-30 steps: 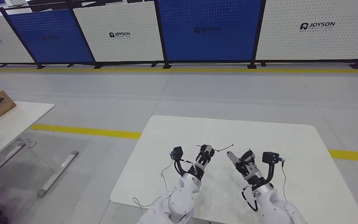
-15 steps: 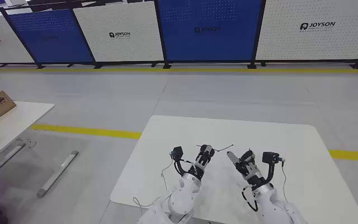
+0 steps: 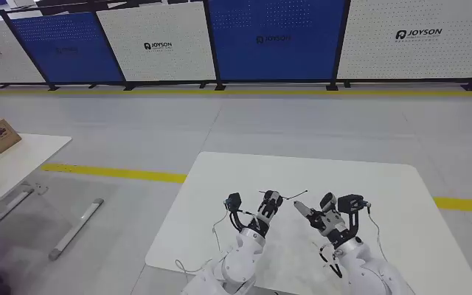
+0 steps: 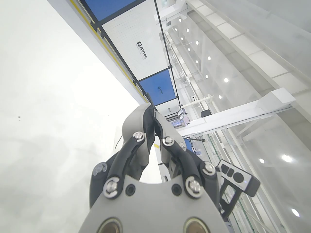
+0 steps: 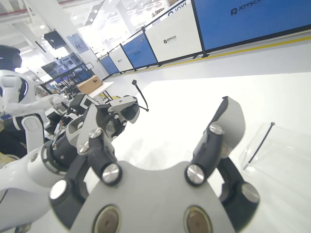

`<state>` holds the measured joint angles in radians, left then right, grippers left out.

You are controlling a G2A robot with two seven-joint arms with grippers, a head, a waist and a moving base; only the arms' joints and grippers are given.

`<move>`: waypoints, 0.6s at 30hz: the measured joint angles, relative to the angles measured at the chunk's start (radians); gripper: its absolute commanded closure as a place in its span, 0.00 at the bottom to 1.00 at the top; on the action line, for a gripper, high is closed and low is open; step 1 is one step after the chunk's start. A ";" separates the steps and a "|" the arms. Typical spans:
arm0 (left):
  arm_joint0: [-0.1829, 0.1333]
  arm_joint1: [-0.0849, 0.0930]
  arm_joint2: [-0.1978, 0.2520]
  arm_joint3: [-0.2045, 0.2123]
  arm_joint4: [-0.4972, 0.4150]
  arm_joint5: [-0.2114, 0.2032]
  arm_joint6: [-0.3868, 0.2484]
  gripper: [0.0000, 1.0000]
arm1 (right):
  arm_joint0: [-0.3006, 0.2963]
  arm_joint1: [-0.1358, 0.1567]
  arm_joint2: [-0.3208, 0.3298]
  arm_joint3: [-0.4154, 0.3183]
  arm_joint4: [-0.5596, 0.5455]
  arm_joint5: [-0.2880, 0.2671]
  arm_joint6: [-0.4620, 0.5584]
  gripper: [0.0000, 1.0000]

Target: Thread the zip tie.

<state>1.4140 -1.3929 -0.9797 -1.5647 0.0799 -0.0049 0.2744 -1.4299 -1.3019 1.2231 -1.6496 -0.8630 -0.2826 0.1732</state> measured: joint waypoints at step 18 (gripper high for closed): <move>0.001 0.000 0.000 -0.004 0.010 0.016 -0.001 1.00 | 0.009 0.002 0.001 -0.001 -0.030 0.002 0.031 0.00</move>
<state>1.4150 -1.3931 -0.9800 -1.5688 0.0898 0.0115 0.2736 -1.4211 -1.3003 1.2241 -1.6507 -0.8930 -0.2803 0.2044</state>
